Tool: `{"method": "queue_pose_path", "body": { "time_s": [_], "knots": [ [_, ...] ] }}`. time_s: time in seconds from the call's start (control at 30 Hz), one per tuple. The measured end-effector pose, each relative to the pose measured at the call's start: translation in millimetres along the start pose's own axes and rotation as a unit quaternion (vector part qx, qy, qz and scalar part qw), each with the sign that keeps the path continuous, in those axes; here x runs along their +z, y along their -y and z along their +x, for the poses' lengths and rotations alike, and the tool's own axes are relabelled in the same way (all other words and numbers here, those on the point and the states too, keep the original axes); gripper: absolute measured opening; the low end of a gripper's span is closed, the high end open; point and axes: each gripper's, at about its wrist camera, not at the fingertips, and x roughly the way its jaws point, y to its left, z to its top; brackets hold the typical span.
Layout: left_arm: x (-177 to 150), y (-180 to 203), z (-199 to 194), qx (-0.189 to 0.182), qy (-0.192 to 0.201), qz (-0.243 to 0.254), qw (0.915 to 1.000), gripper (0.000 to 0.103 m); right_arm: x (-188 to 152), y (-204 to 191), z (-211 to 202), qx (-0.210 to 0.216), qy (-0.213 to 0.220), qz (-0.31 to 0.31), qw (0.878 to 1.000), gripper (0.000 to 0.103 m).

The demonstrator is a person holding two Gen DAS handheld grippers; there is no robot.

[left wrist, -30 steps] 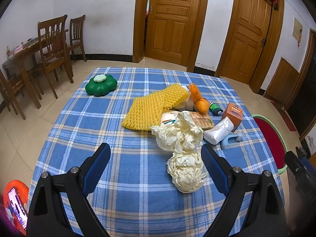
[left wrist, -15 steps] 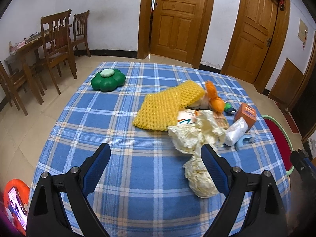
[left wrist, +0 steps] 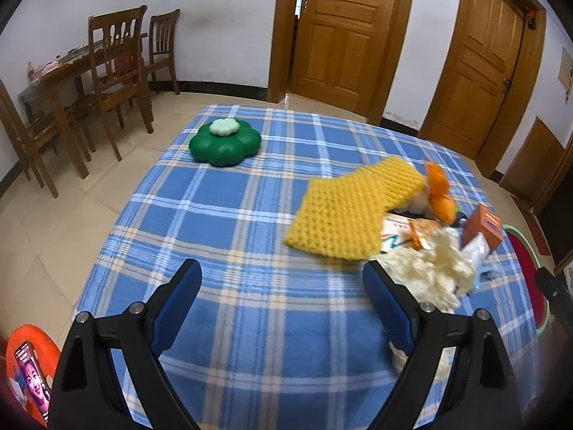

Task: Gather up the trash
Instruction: 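Move the right tool to the orange printed box while the left tool approaches the yellow foam net, then close the right tool on the orange box while the left tool grasps the yellow foam net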

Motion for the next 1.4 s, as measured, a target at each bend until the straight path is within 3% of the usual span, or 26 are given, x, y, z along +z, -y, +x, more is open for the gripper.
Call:
{"method": "queue_pose_path", "body": {
  "time_s": [0.3, 0.73, 0.9, 0.97, 1.4],
  "knots": [
    [5, -18, 19, 0.010, -0.008, -0.013, 0.9998, 0.090, 11, -26, 39, -0.001, -0.023, -0.033, 0.999, 0.103],
    [7, -23, 34, -0.002, -0.023, -0.028, 0.9993, 0.089, 43, -19, 86, -0.023, -0.031, -0.024, 0.999, 0.103],
    [10, -22, 33, -0.013, -0.024, -0.031, 0.9991, 0.089, 45, -13, 98, -0.007, -0.048, -0.007, 0.999, 0.076],
    [12, -20, 33, -0.017, -0.024, -0.031, 0.9991, 0.089, 44, -12, 100, -0.004, -0.050, -0.004, 0.999, 0.059],
    [32, 19, 38, -0.074, -0.035, -0.017, 0.9965, 0.086, 41, -3, 85, -0.006, -0.029, -0.005, 1.000, 0.058]
  ]
}}
